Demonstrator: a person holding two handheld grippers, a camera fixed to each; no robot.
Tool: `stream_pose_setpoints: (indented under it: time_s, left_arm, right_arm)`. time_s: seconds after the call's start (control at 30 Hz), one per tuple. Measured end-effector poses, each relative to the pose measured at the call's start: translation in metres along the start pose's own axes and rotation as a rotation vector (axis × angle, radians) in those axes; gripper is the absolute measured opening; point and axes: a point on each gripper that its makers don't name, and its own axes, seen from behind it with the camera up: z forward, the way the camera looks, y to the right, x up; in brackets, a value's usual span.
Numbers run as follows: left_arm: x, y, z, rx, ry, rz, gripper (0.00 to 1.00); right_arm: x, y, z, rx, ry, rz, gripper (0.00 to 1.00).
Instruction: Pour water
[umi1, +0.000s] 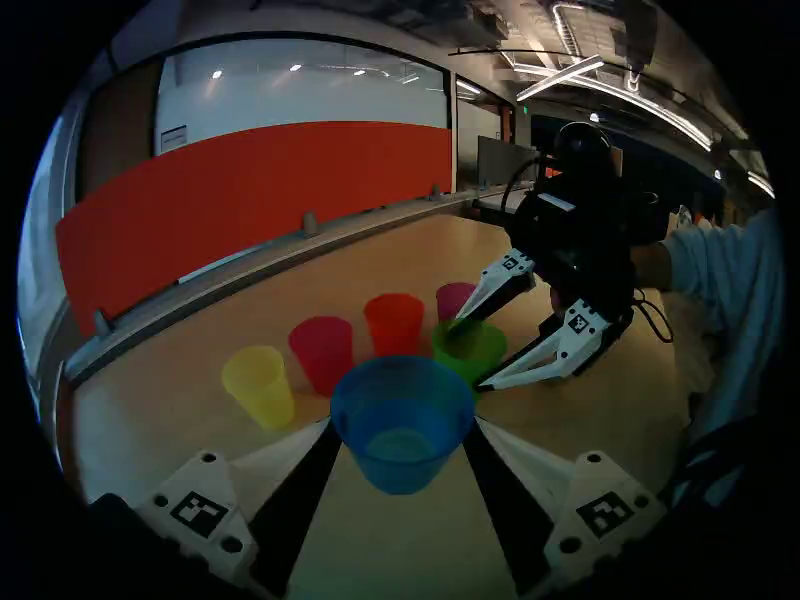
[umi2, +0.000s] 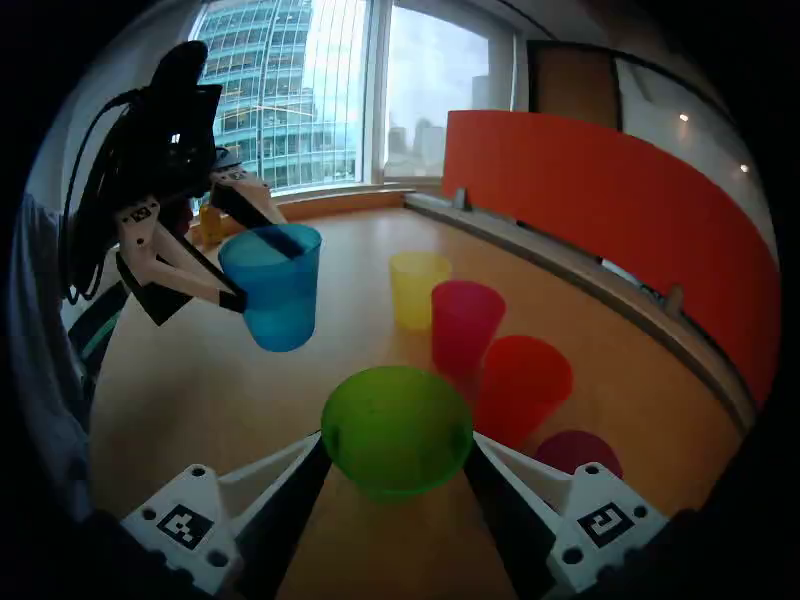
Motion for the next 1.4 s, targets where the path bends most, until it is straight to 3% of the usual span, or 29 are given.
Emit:
stream_pose_setpoints:
  time_s: [0.3,0.83,1.07,1.4]
  left_arm:
    - [0.022,0.003,-0.011,0.020,0.053,0.009,0.84]
    - [0.066,0.006,-0.034,0.059,0.213,-0.044,0.85]
    - [0.082,0.007,-0.043,0.063,0.264,-0.062,0.85]
    - [0.092,0.005,-0.048,0.070,0.281,-0.058,0.84]
  right_arm:
    - [0.028,-0.003,-0.028,0.001,0.062,0.005,0.91]
    - [0.074,-0.011,-0.073,-0.053,0.192,-0.048,0.91]
    - [0.095,-0.017,-0.084,-0.066,0.256,-0.049,0.92]
    - [0.111,-0.022,-0.090,-0.078,0.310,-0.052,0.92]
